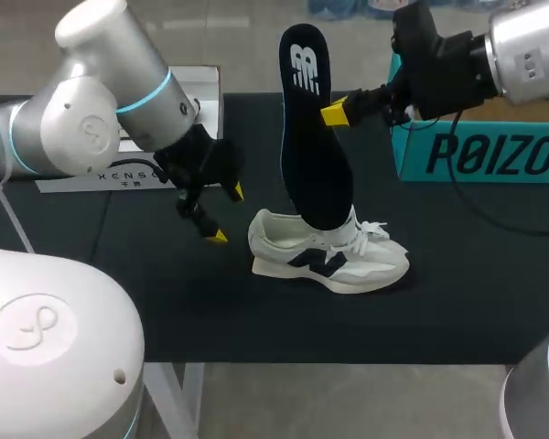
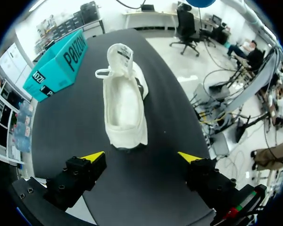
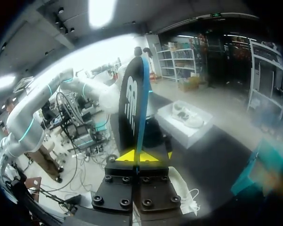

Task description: Take the shoe out of the shoebox, open the shoe tongue, remove and reinsert the insole, then place the shoe into the shoebox

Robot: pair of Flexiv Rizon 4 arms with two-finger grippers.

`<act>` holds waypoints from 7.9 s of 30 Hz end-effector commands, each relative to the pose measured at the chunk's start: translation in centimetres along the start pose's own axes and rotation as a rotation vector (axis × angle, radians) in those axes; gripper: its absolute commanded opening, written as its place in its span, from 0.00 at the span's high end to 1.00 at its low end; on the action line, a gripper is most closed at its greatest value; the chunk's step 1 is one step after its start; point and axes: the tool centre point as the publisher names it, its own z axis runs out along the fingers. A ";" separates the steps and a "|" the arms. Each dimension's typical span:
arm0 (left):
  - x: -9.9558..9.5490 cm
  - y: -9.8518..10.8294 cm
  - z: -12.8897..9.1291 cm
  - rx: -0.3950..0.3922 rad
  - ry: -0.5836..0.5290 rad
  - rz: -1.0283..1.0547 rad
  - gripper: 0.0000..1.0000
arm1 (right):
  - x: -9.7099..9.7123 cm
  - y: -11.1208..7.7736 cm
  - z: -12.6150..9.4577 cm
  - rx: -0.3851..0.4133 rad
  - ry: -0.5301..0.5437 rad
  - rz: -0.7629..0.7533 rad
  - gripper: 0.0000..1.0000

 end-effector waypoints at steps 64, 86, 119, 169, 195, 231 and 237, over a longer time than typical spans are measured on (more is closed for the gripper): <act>-8.8 -7.5 11.8 -0.070 0.031 0.027 0.98 | 4.1 1.4 -4.5 0.010 -0.075 0.007 1.00; -8.2 -8.3 9.3 0.008 0.169 0.158 1.00 | 4.1 1.4 -4.5 0.010 -0.075 0.007 1.00; -6.6 -15.5 9.1 -0.139 0.474 1.267 1.00 | 4.1 1.4 -4.5 0.010 -0.075 0.007 1.00; -12.0 -11.6 -6.7 0.494 -0.582 0.797 0.00 | 4.1 1.4 -4.5 0.010 -0.075 0.007 1.00; -11.0 -14.5 -7.5 0.630 -0.767 0.984 0.00 | 4.1 1.4 -4.5 0.010 -0.075 0.007 1.00; -7.9 -19.8 -5.9 0.821 -1.042 1.125 0.00 | -1.0 -0.6 -7.4 0.040 -0.074 0.088 1.00; -7.9 -19.8 -5.9 0.821 -1.042 1.125 0.00 | -5.9 -3.7 -9.4 0.067 -0.088 0.220 1.00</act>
